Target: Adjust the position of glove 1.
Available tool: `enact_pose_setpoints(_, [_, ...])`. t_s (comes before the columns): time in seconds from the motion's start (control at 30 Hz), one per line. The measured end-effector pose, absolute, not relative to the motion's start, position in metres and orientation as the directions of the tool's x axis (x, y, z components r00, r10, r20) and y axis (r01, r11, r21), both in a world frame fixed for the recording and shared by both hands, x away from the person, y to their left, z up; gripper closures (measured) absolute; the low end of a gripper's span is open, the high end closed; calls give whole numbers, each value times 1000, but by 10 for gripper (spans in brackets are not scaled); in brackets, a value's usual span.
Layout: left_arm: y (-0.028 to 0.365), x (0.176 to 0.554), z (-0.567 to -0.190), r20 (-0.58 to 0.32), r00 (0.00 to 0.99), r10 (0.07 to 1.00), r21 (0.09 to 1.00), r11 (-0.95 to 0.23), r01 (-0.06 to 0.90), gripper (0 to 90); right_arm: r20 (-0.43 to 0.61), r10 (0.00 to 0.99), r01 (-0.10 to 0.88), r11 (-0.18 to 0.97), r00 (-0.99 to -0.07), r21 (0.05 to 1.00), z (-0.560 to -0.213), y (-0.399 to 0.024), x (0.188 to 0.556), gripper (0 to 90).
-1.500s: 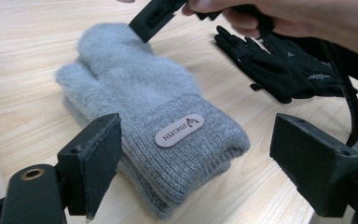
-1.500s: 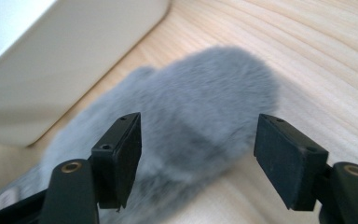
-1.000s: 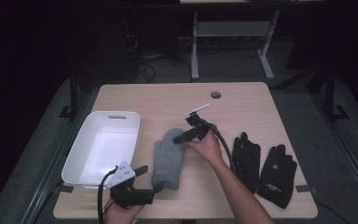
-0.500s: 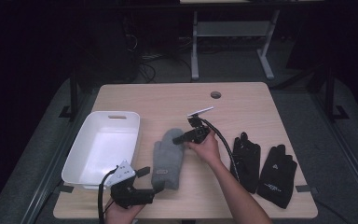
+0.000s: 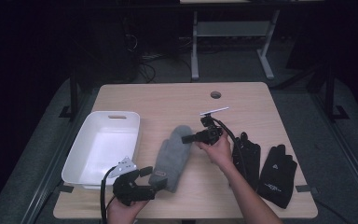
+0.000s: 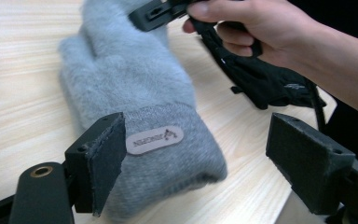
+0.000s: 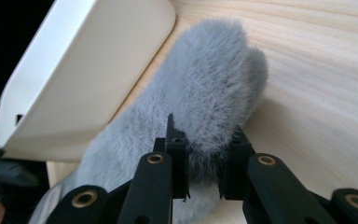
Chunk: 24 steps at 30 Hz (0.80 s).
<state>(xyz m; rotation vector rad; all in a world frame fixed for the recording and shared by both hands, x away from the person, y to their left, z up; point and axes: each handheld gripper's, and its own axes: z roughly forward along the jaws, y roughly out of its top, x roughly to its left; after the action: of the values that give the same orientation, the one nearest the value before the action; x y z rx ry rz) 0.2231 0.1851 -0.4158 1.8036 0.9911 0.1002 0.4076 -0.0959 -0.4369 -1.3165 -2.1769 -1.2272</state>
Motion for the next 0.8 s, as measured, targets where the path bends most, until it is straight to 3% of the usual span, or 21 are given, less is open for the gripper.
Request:
enact_pose_setpoints(0.47, [157,259,-414,-418,611,672,730,-152,666,202,614,605,832,156,-507,533,-431,-163,386,776])
enact_pose_setpoints(0.8, [140,285,-434,-470,534,703,625,-162,764,197,596,631,832,150,-497,534,-440,-181,385,771])
